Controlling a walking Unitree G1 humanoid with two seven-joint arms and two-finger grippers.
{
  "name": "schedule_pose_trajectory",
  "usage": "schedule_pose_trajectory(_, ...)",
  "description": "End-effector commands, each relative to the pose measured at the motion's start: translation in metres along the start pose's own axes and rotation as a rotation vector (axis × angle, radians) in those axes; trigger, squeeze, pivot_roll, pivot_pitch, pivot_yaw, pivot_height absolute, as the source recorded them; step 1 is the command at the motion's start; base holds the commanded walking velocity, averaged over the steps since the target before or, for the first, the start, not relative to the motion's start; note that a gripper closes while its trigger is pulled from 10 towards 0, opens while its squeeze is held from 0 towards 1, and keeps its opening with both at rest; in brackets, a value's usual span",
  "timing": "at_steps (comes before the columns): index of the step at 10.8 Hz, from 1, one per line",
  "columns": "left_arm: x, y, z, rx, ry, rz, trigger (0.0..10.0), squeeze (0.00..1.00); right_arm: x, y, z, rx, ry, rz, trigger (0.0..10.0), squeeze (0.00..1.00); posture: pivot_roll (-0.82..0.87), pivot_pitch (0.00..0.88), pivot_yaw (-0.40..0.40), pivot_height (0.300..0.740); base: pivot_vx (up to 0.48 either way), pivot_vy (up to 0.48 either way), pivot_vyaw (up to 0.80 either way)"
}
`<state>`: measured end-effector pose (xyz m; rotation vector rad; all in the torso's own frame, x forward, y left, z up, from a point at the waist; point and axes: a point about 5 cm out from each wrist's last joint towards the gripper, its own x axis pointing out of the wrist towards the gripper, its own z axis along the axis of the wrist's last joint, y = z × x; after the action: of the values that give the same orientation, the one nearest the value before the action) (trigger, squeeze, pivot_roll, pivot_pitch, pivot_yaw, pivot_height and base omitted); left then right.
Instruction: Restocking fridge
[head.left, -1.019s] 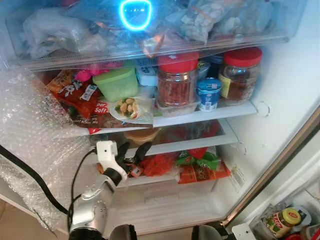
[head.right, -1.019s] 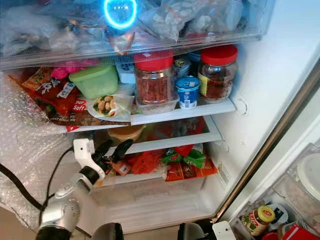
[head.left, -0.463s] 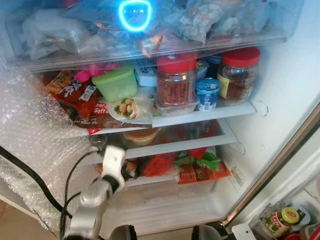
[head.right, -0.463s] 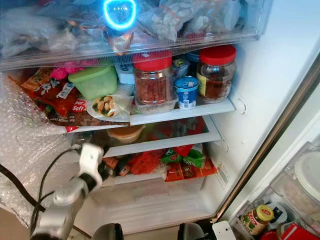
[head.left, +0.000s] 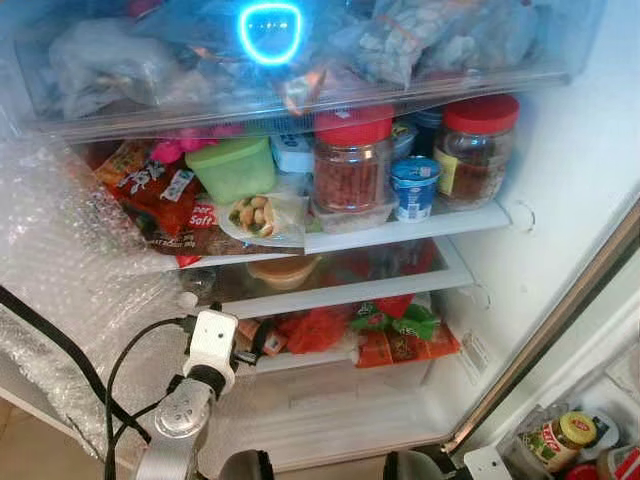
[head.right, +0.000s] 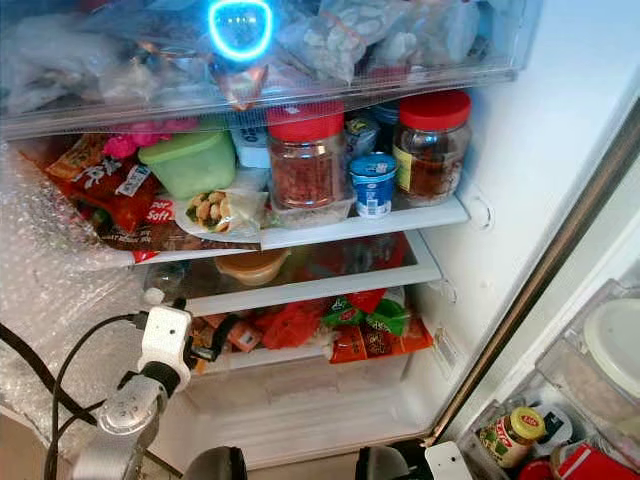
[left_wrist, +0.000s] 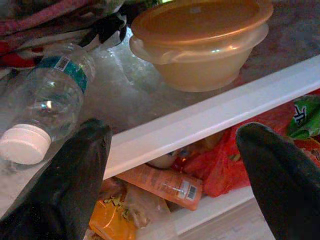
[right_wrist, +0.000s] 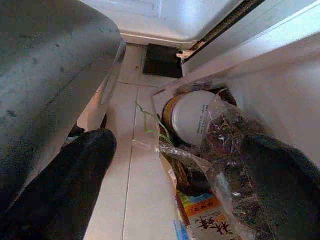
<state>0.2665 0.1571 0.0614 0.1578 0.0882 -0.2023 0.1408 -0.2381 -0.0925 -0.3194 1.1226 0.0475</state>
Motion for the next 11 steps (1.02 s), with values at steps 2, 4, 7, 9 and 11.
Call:
schedule_pose_trajectory(2, 0.0022, 0.0020, 0.0059, -0.002, -0.035, 0.007, 10.0, 0.00, 0.0009, 0.0093, 0.0041, 0.000, -0.019, 0.032, 10.0, 0.00, -0.07, 0.000, 0.067, 0.622, 0.000, 0.000, 0.00)
schedule_pose_trajectory(4, 0.0027, 0.0029, 0.0061, -0.014, -0.036, 0.022, 10.0, 0.00, 0.0010, 0.0090, 0.0048, 0.000, -0.020, 0.033, 10.0, 0.00, -0.07, 0.000, 0.062, 0.622, -0.278, 0.000, 0.00)
schedule_pose_trajectory(7, 0.0010, 0.0054, 0.0035, -0.013, -0.026, 0.036, 10.0, 0.00, 0.0011, 0.0082, 0.0056, -0.002, -0.022, 0.033, 10.0, 0.00, -0.07, 0.000, 0.059, 0.622, -0.298, 0.000, 0.00)
schedule_pose_trajectory(9, -0.0010, 0.0070, 0.0017, -0.014, -0.020, 0.049, 10.0, 0.00, 0.0011, 0.0075, 0.0059, -0.003, -0.021, 0.033, 10.0, 0.00, -0.06, 0.000, 0.054, 0.622, -0.324, 0.000, 0.00)
schedule_pose_trajectory(11, -0.0022, 0.0084, 0.0004, -0.016, -0.014, 0.060, 10.0, 0.00, 0.0011, 0.0069, 0.0065, -0.006, -0.022, 0.034, 10.0, 0.00, -0.06, 0.000, 0.050, 0.622, -0.324, 0.000, 0.00)
